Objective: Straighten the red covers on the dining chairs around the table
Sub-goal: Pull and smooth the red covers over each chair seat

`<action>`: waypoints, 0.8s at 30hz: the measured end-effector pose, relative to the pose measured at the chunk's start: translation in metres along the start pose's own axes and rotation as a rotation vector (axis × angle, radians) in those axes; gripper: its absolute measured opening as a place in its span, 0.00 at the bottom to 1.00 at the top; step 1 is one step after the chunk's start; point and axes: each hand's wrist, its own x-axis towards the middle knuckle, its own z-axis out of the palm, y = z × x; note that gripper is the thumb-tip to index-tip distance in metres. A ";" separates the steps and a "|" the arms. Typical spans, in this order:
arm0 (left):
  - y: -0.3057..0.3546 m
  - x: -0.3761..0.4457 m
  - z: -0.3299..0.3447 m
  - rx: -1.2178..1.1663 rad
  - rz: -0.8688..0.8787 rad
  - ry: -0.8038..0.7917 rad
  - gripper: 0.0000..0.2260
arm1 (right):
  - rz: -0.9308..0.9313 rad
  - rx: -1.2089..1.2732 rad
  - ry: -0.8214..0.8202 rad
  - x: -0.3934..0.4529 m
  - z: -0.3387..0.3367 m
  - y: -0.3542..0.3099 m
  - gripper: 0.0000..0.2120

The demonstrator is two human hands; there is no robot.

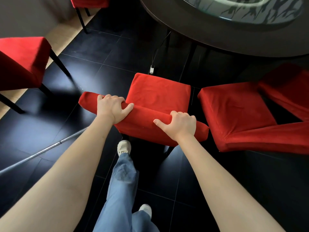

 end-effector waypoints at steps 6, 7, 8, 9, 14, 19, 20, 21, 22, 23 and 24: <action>0.003 0.000 -0.003 0.006 -0.009 -0.041 0.35 | 0.000 -0.006 0.014 0.001 0.001 0.004 0.45; 0.003 0.000 -0.004 0.005 -0.010 -0.049 0.35 | 0.000 -0.007 0.012 0.001 0.001 0.004 0.45; 0.003 -0.001 -0.005 -0.003 -0.012 -0.060 0.36 | 0.001 -0.009 0.004 0.001 0.000 0.003 0.45; 0.004 -0.001 -0.006 -0.016 -0.011 -0.071 0.36 | 0.002 -0.015 -0.007 0.001 0.000 0.003 0.45; -0.006 -0.010 -0.017 -0.134 -0.008 -0.089 0.32 | -0.010 -0.050 -0.088 0.000 -0.007 0.001 0.48; -0.044 -0.026 -0.032 -0.174 -0.056 -0.030 0.29 | -0.010 -0.048 -0.124 0.002 -0.015 -0.013 0.46; -0.053 -0.029 -0.034 -0.174 -0.073 -0.025 0.28 | -0.019 -0.048 -0.124 0.003 -0.017 -0.020 0.45; -0.062 -0.031 -0.037 -0.173 -0.087 -0.020 0.26 | -0.033 -0.050 -0.121 0.006 -0.019 -0.029 0.44; -0.072 -0.032 -0.040 -0.173 -0.098 -0.015 0.25 | -0.053 -0.053 -0.117 0.008 -0.021 -0.039 0.43; -0.082 -0.034 -0.043 -0.171 -0.108 -0.010 0.25 | -0.072 -0.054 -0.110 0.012 -0.024 -0.050 0.43; -0.092 -0.036 -0.046 -0.170 -0.119 -0.008 0.26 | -0.091 -0.052 -0.100 0.015 -0.027 -0.062 0.42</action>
